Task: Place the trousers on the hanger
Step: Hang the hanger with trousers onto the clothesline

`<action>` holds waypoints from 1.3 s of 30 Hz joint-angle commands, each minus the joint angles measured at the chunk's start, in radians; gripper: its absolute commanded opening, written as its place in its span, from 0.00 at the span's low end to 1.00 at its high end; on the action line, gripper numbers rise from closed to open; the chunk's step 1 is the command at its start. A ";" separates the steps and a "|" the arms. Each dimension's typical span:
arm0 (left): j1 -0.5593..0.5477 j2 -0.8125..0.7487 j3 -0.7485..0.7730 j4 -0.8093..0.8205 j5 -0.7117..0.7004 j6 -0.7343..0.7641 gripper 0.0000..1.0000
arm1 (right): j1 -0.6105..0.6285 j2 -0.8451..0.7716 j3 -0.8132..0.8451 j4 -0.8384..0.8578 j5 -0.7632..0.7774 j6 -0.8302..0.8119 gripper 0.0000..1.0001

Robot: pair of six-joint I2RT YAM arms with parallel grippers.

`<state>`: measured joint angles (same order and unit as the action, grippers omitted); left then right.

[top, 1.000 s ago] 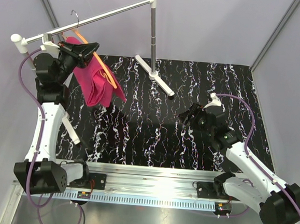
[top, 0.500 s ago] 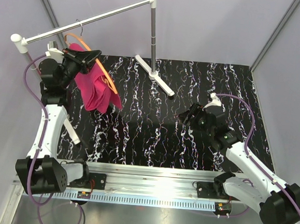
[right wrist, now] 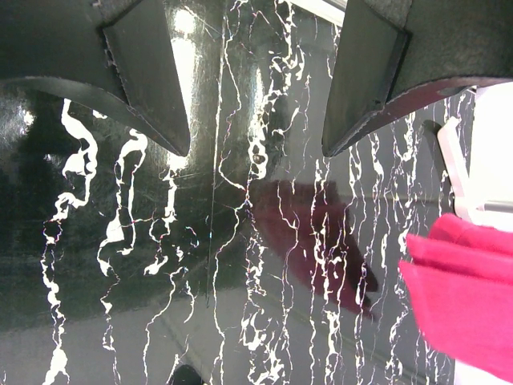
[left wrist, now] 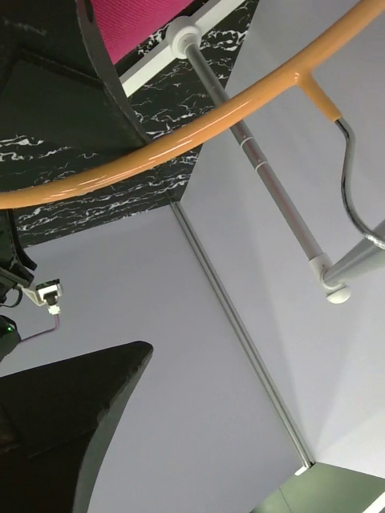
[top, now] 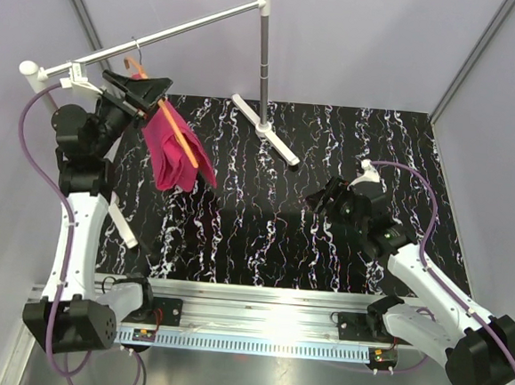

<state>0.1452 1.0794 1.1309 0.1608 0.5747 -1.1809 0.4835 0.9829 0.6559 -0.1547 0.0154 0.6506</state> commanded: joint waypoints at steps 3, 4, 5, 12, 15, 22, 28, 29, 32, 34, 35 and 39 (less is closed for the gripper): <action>0.002 -0.136 0.072 -0.105 0.016 0.234 0.99 | 0.003 -0.003 -0.001 0.034 0.008 -0.008 0.75; 0.002 -0.153 0.070 -0.157 0.007 0.263 0.99 | 0.004 -0.003 -0.002 0.034 0.009 -0.006 0.75; 0.001 -0.170 0.066 -0.185 0.005 0.321 0.99 | 0.003 -0.004 -0.002 0.032 0.012 -0.006 0.75; 0.001 -0.351 -0.014 -0.404 -0.079 0.529 0.99 | 0.003 -0.023 0.004 -0.009 0.044 -0.019 0.75; -0.001 -0.393 -0.066 -0.490 -0.096 0.579 0.99 | 0.003 -0.027 0.002 -0.013 0.046 -0.020 0.75; 0.001 -0.466 -0.187 -0.628 -0.231 0.655 0.99 | 0.003 -0.039 -0.012 -0.013 0.049 -0.011 0.75; -0.001 -0.561 -0.318 -0.684 -0.418 0.682 0.99 | 0.003 -0.061 -0.009 -0.049 0.083 -0.025 0.75; -0.001 -0.584 -0.341 -0.684 -0.435 0.684 0.99 | 0.003 -0.073 -0.009 -0.061 0.086 -0.029 0.75; 0.001 -0.622 -0.430 -0.695 -0.492 0.691 0.99 | 0.003 -0.090 -0.012 -0.075 0.098 -0.034 0.75; -0.001 -0.633 -0.445 -0.707 -0.489 0.672 0.99 | 0.001 -0.104 -0.010 -0.088 0.106 -0.037 0.76; 0.001 -0.653 -0.453 -0.699 -0.474 0.662 0.99 | 0.001 -0.107 -0.010 -0.089 0.109 -0.039 0.76; 0.001 -0.673 -0.473 -0.701 -0.503 0.652 0.99 | 0.001 -0.116 -0.009 -0.101 0.113 -0.040 0.76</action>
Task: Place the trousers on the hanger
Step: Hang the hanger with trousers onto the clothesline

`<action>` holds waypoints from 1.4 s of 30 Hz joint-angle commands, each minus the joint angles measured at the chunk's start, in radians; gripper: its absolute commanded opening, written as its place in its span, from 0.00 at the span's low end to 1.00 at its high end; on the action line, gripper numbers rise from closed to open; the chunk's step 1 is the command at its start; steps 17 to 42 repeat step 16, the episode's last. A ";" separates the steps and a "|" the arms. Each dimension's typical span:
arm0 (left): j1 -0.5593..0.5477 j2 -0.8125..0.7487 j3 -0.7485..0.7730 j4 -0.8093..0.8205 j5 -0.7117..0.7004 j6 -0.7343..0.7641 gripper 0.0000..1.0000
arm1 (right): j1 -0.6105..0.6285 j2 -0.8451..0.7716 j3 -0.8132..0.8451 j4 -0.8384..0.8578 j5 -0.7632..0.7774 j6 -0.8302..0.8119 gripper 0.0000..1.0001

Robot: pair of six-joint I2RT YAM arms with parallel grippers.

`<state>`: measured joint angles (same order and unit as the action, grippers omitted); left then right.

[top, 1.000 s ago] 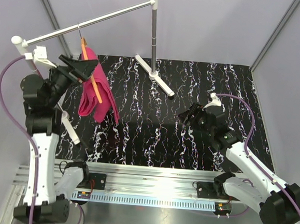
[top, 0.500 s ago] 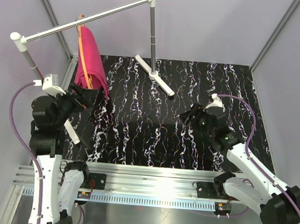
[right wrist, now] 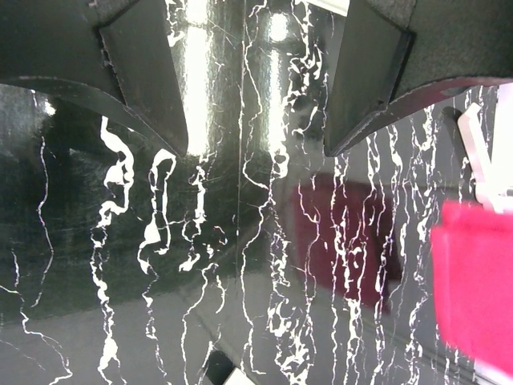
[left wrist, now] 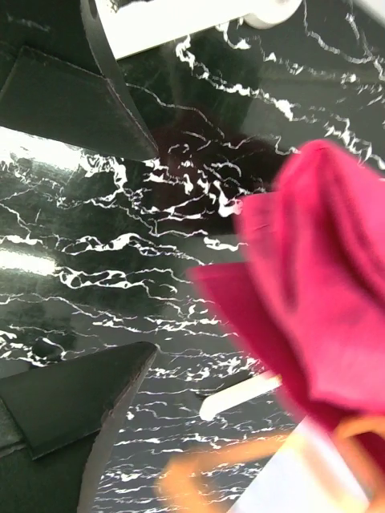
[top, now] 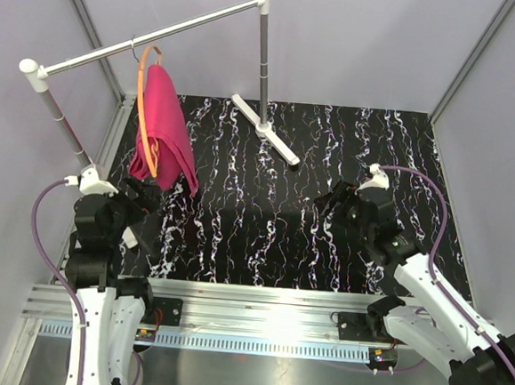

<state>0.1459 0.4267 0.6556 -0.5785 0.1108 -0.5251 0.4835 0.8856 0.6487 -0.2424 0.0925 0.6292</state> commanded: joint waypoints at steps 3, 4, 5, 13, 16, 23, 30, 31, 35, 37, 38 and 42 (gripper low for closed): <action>0.000 -0.009 -0.007 0.049 -0.025 -0.012 0.99 | -0.002 -0.027 -0.001 -0.020 0.038 -0.016 0.77; -0.002 -0.008 -0.008 0.049 -0.025 -0.013 0.99 | 0.000 -0.027 0.000 -0.023 0.039 -0.016 0.77; 0.000 -0.008 -0.008 0.049 -0.029 -0.016 0.99 | 0.000 -0.031 0.002 -0.024 0.039 -0.016 0.76; 0.000 -0.014 -0.007 0.049 -0.030 -0.009 0.99 | 0.000 -0.040 0.003 -0.037 0.042 -0.017 0.77; 0.000 -0.019 -0.004 0.048 -0.034 -0.010 0.99 | -0.002 -0.043 0.002 -0.038 0.044 -0.017 0.77; 0.000 -0.019 -0.004 0.048 -0.034 -0.010 0.99 | -0.002 -0.043 0.002 -0.038 0.044 -0.017 0.77; 0.000 -0.019 -0.004 0.048 -0.034 -0.010 0.99 | -0.002 -0.043 0.002 -0.038 0.044 -0.017 0.77; 0.000 -0.019 -0.004 0.048 -0.034 -0.010 0.99 | -0.002 -0.043 0.002 -0.038 0.044 -0.017 0.77; 0.000 -0.019 -0.004 0.048 -0.034 -0.010 0.99 | -0.002 -0.043 0.002 -0.038 0.044 -0.017 0.77; 0.000 -0.019 -0.004 0.048 -0.034 -0.010 0.99 | -0.002 -0.043 0.002 -0.038 0.044 -0.017 0.77; 0.000 -0.019 -0.004 0.048 -0.034 -0.010 0.99 | -0.002 -0.043 0.002 -0.038 0.044 -0.017 0.77; 0.000 -0.019 -0.004 0.048 -0.034 -0.010 0.99 | -0.002 -0.043 0.002 -0.038 0.044 -0.017 0.77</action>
